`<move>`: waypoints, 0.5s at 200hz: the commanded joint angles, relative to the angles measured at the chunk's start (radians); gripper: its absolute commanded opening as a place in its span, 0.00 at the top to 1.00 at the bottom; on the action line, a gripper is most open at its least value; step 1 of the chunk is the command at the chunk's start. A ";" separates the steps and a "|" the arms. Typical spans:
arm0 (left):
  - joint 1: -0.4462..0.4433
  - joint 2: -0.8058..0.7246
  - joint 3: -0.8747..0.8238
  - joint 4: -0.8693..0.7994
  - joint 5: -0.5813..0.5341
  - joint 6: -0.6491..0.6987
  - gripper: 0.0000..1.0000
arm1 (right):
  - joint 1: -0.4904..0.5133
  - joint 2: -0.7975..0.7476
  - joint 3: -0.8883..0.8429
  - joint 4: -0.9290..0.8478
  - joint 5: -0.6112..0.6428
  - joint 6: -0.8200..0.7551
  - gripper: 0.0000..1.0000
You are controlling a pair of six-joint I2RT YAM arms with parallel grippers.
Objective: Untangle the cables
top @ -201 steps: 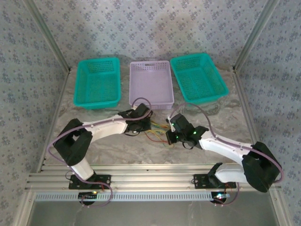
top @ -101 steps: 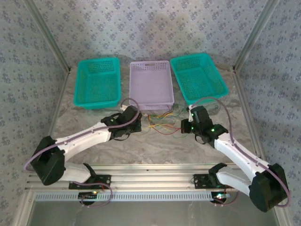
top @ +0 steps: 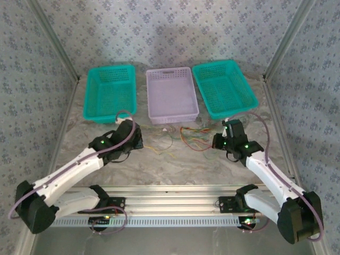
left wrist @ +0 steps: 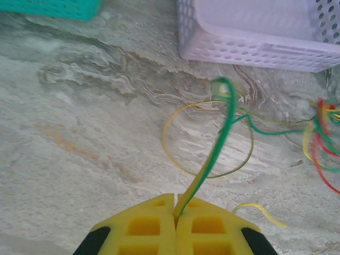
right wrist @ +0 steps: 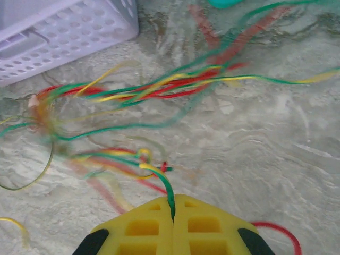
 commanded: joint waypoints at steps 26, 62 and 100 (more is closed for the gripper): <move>0.017 -0.087 0.064 -0.128 -0.023 0.045 1.00 | 0.001 0.035 -0.009 0.011 0.044 0.033 1.00; 0.018 -0.094 0.129 -0.154 -0.020 0.077 1.00 | 0.027 0.053 -0.021 0.063 -0.017 0.026 1.00; 0.018 -0.075 0.162 -0.156 -0.010 0.107 1.00 | 0.095 0.050 -0.006 0.105 -0.116 -0.028 0.81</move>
